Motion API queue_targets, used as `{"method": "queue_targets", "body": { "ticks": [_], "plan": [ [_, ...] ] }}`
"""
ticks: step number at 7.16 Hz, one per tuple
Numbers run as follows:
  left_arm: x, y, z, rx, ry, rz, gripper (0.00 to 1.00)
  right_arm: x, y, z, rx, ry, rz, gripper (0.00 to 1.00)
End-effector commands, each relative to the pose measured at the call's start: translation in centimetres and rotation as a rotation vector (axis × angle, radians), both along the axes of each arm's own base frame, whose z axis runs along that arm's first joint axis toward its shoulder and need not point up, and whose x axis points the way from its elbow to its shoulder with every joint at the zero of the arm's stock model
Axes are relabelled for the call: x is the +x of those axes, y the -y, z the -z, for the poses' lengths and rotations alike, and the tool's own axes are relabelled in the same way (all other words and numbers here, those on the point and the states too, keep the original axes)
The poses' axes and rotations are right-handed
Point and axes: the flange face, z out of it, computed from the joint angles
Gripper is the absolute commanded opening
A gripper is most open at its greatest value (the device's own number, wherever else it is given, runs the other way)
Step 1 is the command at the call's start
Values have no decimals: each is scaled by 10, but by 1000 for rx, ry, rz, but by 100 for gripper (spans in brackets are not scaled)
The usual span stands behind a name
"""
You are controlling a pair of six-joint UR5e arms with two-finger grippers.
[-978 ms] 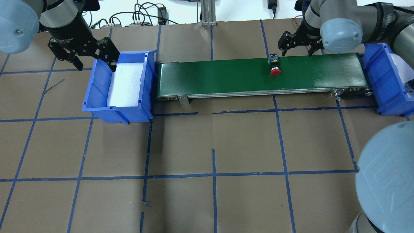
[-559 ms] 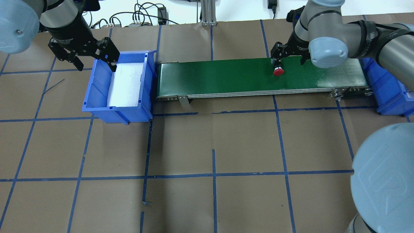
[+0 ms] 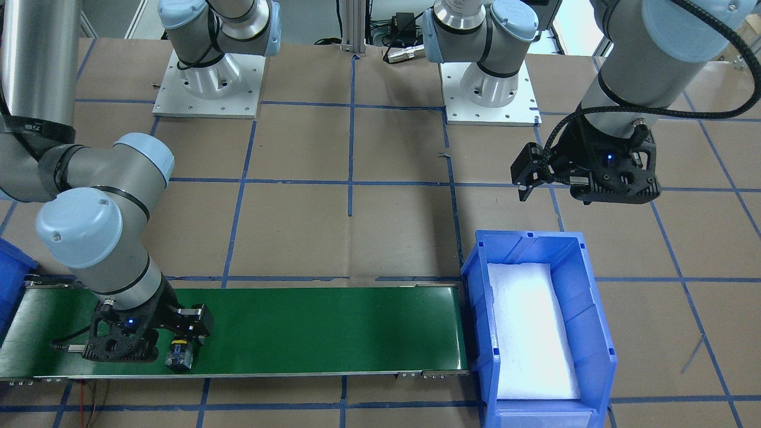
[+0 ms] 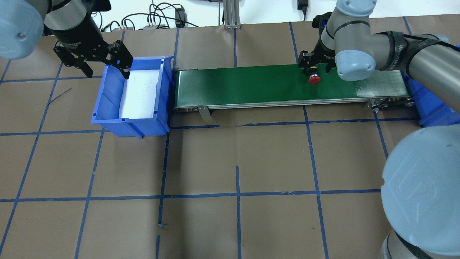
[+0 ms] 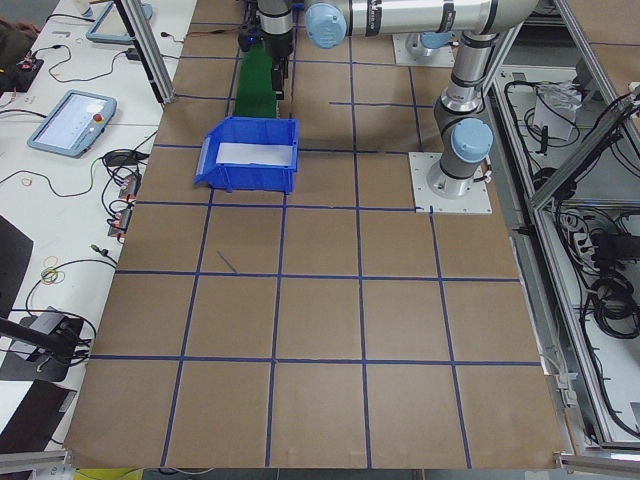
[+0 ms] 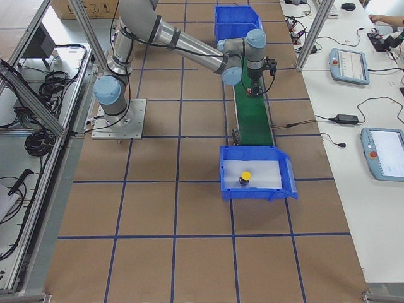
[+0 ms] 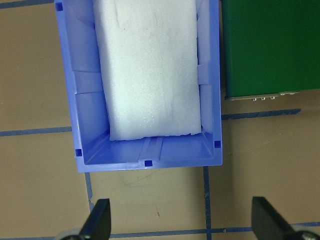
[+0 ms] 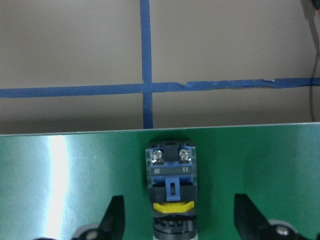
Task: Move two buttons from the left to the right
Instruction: 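Lower the right gripper and grasp the red-capped button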
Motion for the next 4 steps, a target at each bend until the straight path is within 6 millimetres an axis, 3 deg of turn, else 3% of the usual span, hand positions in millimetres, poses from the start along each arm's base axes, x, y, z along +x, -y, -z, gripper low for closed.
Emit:
{"method": "queue_targets", "body": {
  "ticks": [1,2,3,4],
  "plan": [
    [0,0,1,0,-1,0,100,0,4,-4,-12,-1,-7,27],
    [0,0,1,0,-1,0,100,0,4,-8,-19,-3,-16,17],
    [0,1,1,-2,0,0,100,-2,4,-14,-28,-7,-17,16],
    [0,1,1,0,-1,0,100,-14,8,-34,-60,-29,-5,16]
  ]
}}
